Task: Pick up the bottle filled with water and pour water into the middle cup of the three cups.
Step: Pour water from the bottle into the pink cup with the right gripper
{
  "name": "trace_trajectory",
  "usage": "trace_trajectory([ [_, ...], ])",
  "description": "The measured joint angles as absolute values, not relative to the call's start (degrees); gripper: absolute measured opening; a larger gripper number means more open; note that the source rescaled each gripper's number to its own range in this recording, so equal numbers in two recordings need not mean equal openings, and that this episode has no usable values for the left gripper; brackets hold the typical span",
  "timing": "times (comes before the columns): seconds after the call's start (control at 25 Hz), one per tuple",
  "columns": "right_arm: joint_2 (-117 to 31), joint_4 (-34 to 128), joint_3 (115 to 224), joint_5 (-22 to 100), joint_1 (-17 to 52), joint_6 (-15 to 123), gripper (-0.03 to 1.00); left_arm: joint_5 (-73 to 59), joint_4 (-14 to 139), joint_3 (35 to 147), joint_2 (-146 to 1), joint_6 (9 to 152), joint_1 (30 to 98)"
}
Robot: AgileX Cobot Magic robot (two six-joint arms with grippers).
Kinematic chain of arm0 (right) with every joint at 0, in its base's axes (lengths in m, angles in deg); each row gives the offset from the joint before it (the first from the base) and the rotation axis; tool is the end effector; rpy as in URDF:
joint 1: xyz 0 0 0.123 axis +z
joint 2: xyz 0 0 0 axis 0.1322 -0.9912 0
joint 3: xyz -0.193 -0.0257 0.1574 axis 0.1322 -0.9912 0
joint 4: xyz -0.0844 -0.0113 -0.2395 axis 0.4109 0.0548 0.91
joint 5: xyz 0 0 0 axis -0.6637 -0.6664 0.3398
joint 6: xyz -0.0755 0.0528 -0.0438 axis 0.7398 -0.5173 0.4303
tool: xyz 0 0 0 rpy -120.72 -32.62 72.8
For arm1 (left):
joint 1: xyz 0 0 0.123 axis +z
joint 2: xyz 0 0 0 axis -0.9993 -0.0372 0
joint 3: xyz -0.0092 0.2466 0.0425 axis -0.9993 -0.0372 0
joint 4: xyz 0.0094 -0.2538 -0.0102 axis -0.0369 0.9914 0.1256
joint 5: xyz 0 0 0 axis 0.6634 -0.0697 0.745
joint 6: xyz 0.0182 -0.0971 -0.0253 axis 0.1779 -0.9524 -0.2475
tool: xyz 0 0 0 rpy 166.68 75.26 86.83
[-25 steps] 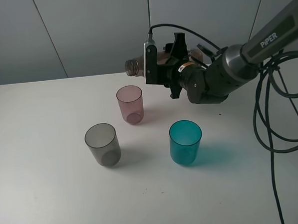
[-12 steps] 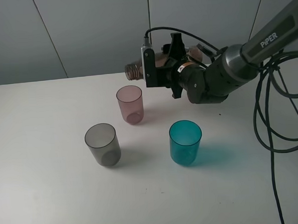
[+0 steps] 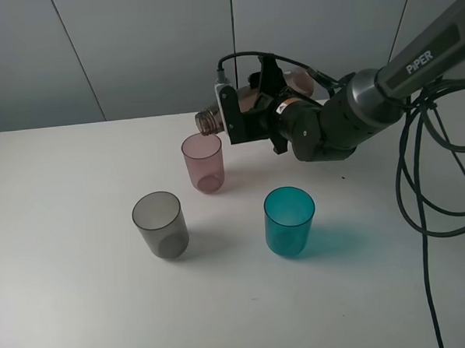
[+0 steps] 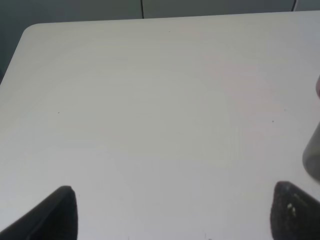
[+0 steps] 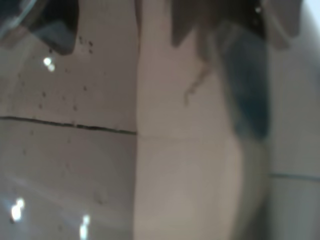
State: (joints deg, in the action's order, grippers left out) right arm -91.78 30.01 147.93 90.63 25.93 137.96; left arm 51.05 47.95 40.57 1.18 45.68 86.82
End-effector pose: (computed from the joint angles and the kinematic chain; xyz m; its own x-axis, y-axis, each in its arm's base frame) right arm 0.3558 0.2007 0.0772 0.2926 -0.9547 0.0538 -0.2785 -0.1390 -0.9503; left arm 0.0391 0.0003 0.2748 -0.4609 -0.0050 -0.8874 0.0021 1.0000 -0.0068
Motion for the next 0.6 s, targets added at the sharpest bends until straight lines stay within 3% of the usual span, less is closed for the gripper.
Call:
trace_trajectory([
  [0.6, -91.78, 28.69, 147.93, 90.73, 25.93, 143.56, 0.02, 51.05, 47.95, 40.57, 1.18, 45.68, 86.82],
])
